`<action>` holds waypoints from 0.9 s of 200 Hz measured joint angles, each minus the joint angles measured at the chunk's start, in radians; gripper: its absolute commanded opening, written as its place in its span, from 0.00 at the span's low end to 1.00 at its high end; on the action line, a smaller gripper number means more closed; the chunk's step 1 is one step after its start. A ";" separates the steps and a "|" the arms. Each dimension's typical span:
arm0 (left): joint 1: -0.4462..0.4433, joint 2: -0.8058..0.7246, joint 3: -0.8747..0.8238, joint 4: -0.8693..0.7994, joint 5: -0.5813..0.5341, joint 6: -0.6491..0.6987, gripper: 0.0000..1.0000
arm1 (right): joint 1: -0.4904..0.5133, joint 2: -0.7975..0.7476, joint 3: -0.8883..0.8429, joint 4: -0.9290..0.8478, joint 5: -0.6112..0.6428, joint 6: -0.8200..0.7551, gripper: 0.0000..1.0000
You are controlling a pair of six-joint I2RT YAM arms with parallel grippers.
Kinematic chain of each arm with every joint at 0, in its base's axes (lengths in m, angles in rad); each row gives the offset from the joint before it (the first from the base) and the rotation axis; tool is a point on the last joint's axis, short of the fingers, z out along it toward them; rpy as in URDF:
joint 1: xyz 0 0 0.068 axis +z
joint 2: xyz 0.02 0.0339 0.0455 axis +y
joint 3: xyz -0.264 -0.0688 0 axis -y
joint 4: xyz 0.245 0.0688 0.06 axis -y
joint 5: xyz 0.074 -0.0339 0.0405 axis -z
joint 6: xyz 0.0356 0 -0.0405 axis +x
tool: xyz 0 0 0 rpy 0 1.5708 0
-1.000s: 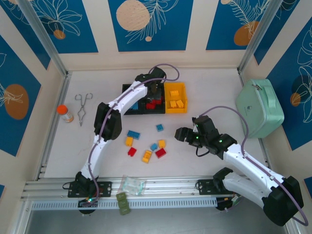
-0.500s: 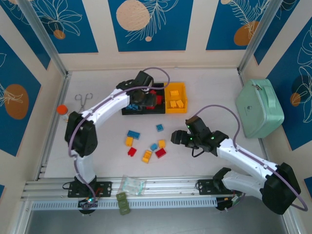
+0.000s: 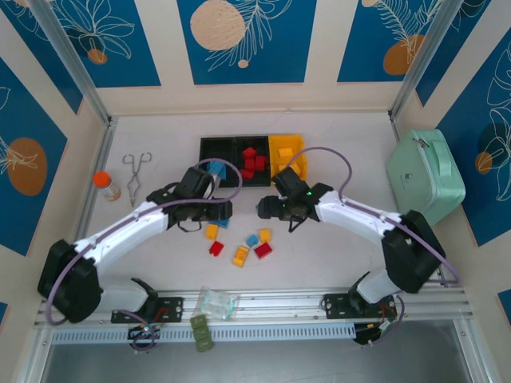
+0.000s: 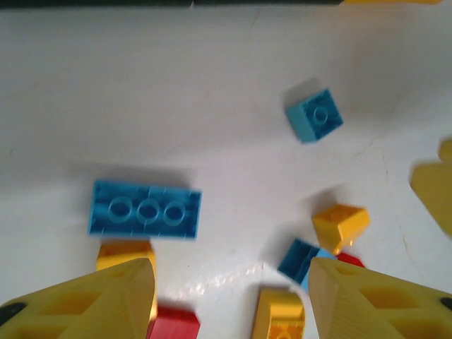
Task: Sort the legos into containers by color
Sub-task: Pick up the lego from the center of the table.
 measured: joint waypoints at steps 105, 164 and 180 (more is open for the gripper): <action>0.027 -0.203 -0.188 -0.004 -0.020 -0.080 0.62 | 0.003 0.402 0.294 -0.082 0.048 -0.100 0.49; 0.032 -0.181 -0.192 0.000 -0.019 -0.080 0.62 | 0.026 0.416 0.360 -0.138 0.078 -0.122 0.29; 0.033 -0.183 -0.196 0.001 -0.019 -0.083 0.62 | 0.038 0.416 0.380 -0.153 0.092 -0.127 0.27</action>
